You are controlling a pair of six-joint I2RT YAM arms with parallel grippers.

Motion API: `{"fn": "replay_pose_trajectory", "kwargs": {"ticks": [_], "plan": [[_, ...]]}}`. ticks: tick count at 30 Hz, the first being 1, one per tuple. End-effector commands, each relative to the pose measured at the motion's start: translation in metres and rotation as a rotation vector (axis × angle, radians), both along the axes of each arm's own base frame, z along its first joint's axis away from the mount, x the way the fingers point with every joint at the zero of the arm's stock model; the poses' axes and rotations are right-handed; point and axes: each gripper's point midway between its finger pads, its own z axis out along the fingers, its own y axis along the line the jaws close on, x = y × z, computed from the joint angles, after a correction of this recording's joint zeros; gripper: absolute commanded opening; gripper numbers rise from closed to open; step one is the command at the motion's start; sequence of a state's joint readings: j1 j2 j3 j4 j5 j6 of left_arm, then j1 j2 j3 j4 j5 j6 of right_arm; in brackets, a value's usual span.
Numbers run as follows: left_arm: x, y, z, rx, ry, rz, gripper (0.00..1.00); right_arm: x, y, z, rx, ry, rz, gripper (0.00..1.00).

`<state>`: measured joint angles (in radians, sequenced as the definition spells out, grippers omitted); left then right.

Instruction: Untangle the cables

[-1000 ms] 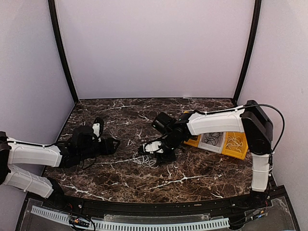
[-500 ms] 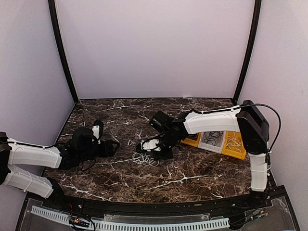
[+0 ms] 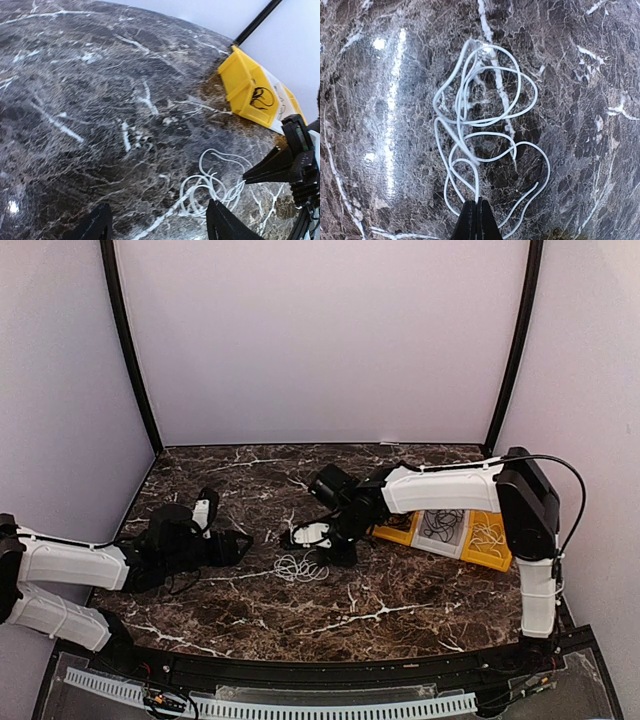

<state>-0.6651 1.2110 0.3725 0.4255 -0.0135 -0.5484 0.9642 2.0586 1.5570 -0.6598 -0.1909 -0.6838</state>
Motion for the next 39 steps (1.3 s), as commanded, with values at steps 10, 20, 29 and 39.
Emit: {"fn": "replay_pose_trajectory", "kwargs": {"ticks": [10, 20, 29, 39], "plan": [[-0.054, -0.079, 0.157, -0.288, -0.653, -0.371, 0.79, -0.014, 0.023, 0.174, 0.35, 0.04, -0.037, 0.0], [-0.018, -0.135, 0.132, -0.306, -0.654, -0.418, 0.63, -0.022, 0.016, 0.227, 0.49, 0.139, -0.019, 0.0], [-0.002, -0.155, 0.065, -0.234, -0.502, -0.437, 0.12, 0.002, -0.021, 0.302, 0.663, 0.117, -0.05, 0.0], [-0.006, -0.121, 0.032, -0.151, -0.448, -0.363, 0.0, 0.035, -0.088, 0.394, 0.871, -0.039, -0.142, 0.0]]}}
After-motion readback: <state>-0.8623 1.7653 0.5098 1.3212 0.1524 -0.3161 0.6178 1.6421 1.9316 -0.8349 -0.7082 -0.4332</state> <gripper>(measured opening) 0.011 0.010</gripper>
